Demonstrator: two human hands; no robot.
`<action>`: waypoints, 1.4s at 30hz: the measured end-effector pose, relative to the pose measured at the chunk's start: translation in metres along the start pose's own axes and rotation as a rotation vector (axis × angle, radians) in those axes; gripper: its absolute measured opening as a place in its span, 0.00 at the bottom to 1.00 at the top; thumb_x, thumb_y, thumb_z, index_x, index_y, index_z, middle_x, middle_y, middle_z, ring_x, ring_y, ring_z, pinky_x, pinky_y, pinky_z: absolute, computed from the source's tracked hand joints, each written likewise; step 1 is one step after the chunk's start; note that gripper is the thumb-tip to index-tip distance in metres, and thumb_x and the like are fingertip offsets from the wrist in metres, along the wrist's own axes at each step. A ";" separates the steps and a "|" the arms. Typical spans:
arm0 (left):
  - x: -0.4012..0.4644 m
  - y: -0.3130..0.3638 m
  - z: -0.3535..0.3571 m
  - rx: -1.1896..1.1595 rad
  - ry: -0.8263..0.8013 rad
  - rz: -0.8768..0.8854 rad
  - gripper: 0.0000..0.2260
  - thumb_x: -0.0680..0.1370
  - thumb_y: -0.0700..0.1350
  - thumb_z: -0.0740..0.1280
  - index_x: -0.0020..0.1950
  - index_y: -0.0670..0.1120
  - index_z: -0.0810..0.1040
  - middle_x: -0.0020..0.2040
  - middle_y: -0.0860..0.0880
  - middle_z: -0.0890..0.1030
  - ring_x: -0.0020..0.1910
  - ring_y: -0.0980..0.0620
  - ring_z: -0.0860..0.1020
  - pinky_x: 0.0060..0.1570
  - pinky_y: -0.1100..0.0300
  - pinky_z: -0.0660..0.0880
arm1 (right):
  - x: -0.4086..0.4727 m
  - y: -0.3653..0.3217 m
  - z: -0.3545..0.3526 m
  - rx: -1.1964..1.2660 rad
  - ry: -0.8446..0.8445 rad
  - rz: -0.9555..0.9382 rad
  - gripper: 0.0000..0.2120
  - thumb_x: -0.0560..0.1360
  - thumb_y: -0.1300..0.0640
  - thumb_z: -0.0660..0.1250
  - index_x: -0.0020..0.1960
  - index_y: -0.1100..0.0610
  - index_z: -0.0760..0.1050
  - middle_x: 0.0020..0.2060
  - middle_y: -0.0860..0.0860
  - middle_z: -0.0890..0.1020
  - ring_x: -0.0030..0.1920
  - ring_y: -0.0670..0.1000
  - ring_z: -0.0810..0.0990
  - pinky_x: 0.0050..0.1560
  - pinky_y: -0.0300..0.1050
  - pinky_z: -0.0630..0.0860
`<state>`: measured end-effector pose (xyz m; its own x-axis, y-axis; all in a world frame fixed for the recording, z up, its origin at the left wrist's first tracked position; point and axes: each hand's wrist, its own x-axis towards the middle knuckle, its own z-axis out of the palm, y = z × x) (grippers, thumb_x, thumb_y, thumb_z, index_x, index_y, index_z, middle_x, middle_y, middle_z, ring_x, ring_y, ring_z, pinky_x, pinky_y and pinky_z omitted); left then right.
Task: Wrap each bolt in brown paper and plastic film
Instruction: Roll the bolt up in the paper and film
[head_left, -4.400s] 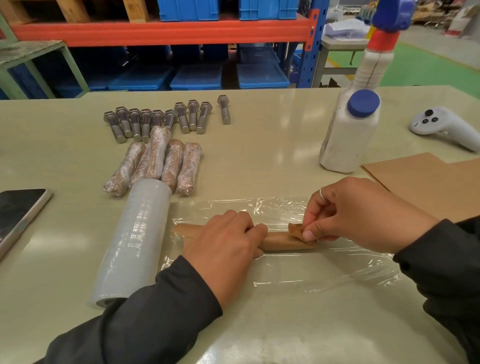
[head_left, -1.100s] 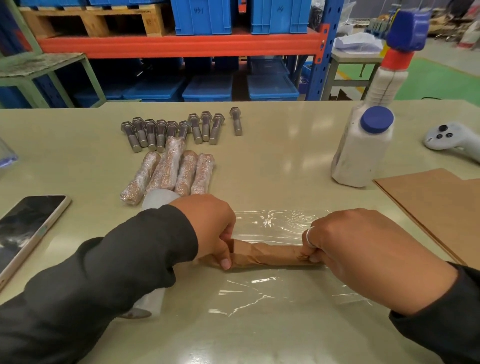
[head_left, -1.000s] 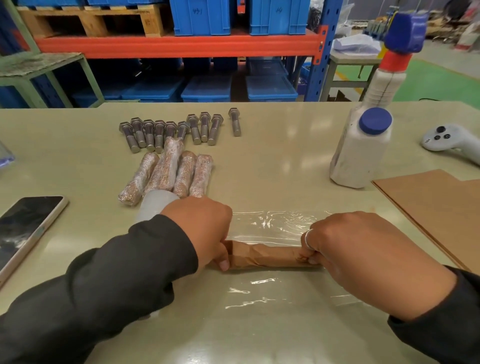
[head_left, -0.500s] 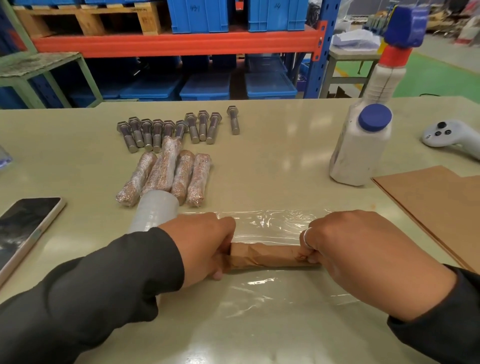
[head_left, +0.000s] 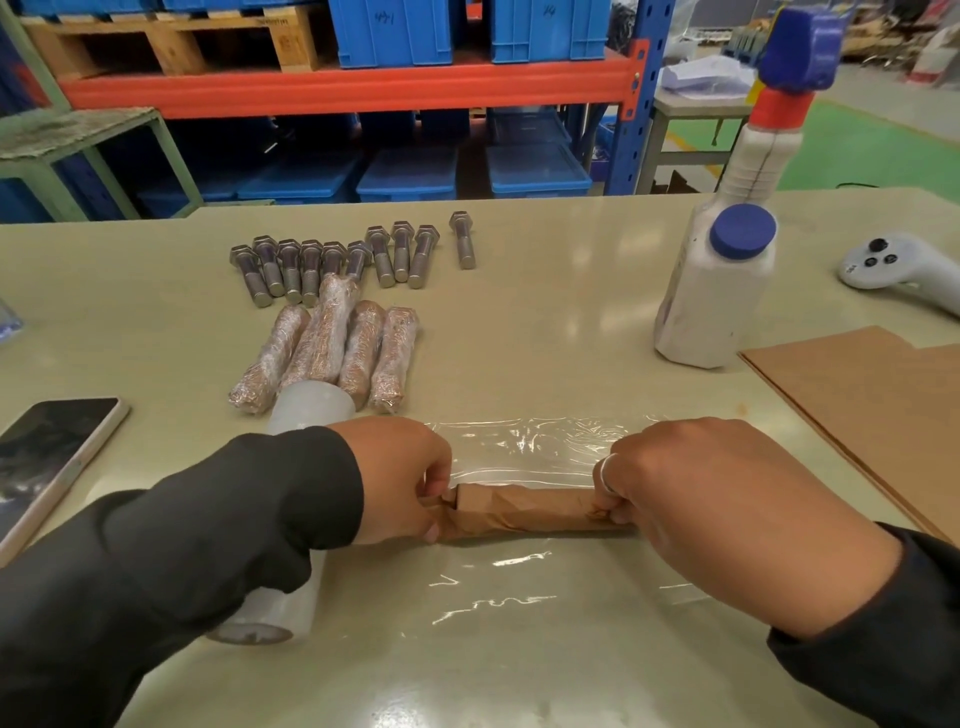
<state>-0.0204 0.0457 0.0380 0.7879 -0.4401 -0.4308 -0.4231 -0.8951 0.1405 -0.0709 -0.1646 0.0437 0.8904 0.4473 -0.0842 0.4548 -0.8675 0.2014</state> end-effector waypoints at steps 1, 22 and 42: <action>0.000 0.000 -0.001 -0.007 0.004 0.002 0.10 0.73 0.50 0.68 0.37 0.55 0.67 0.35 0.58 0.69 0.35 0.59 0.68 0.33 0.69 0.64 | 0.000 0.000 0.000 0.000 0.000 0.002 0.07 0.75 0.60 0.59 0.49 0.51 0.74 0.44 0.47 0.78 0.45 0.51 0.75 0.37 0.43 0.63; -0.009 -0.008 -0.007 -0.958 -0.058 -0.056 0.12 0.69 0.34 0.73 0.48 0.46 0.76 0.34 0.46 0.83 0.32 0.50 0.82 0.35 0.62 0.79 | 0.004 0.005 -0.002 0.072 -0.005 -0.021 0.06 0.76 0.55 0.60 0.51 0.49 0.74 0.46 0.46 0.78 0.48 0.51 0.77 0.44 0.43 0.69; -0.007 0.019 0.003 -0.093 0.242 0.184 0.16 0.74 0.44 0.68 0.60 0.60 0.74 0.38 0.62 0.66 0.44 0.62 0.69 0.43 0.68 0.65 | 0.006 0.016 -0.001 0.440 -0.030 0.028 0.05 0.74 0.52 0.67 0.48 0.44 0.79 0.46 0.41 0.78 0.47 0.42 0.75 0.51 0.39 0.72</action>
<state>-0.0348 0.0323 0.0413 0.7905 -0.5891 -0.1675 -0.5343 -0.7970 0.2818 -0.0587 -0.1756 0.0472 0.8997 0.4214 -0.1141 0.3888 -0.8922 -0.2297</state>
